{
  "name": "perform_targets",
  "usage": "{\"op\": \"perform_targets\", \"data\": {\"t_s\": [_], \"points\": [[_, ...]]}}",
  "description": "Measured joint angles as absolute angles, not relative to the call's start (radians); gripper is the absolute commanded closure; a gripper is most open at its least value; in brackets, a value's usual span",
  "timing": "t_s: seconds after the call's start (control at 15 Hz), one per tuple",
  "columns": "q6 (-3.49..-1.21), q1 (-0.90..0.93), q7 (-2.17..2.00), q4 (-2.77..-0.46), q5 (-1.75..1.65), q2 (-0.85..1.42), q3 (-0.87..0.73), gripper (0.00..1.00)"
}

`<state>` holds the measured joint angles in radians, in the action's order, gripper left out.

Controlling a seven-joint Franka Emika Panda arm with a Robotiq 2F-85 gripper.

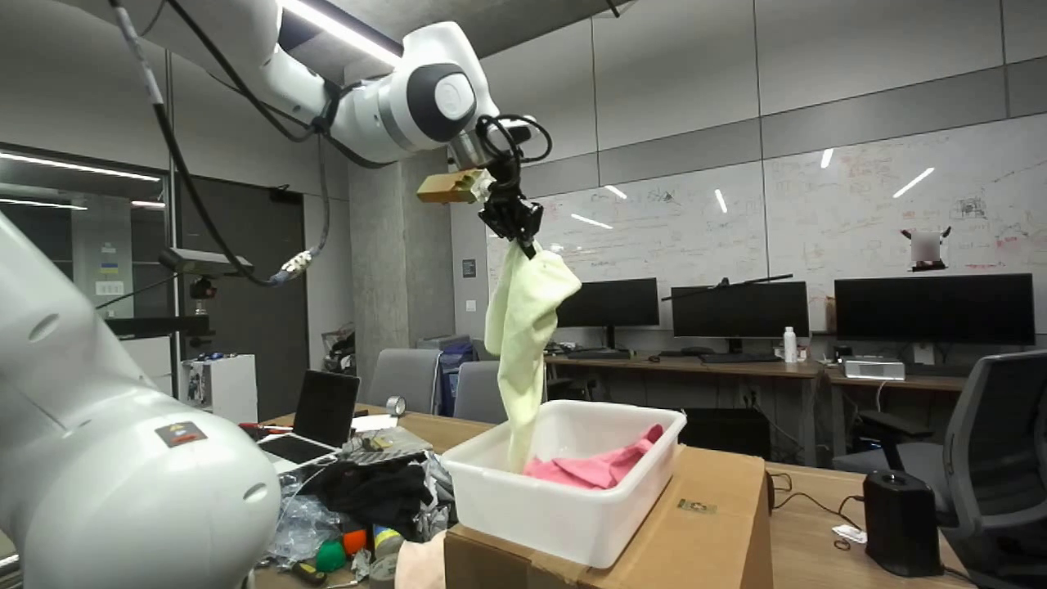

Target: Pick up the clothes from the box and put them on the table

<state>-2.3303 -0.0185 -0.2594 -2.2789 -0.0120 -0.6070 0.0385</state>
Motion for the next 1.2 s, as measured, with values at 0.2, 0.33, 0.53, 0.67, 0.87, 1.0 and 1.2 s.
{"op": "perform_targets", "data": {"t_s": [0.2,0.33,0.53,0.67,0.87,1.0,1.2], "points": [[-2.328,0.042,-0.211,-2.274,-0.012,-0.627,0.076,0.89],[-2.321,0.087,-0.181,-2.274,-0.012,-0.624,0.109,0.89],[-2.304,0.152,-0.142,-2.273,-0.011,-0.59,0.163,0.9],[-2.3,0.185,-0.117,-2.272,-0.011,-0.552,0.191,0.89],[-2.283,0.227,-0.069,-2.261,-0.012,-0.486,0.213,0.89],[-2.265,0.251,-0.034,-2.252,-0.012,-0.442,0.229,0.9],[-2.234,0.268,-0.003,-2.236,-0.018,-0.38,0.263,0.89]]}}
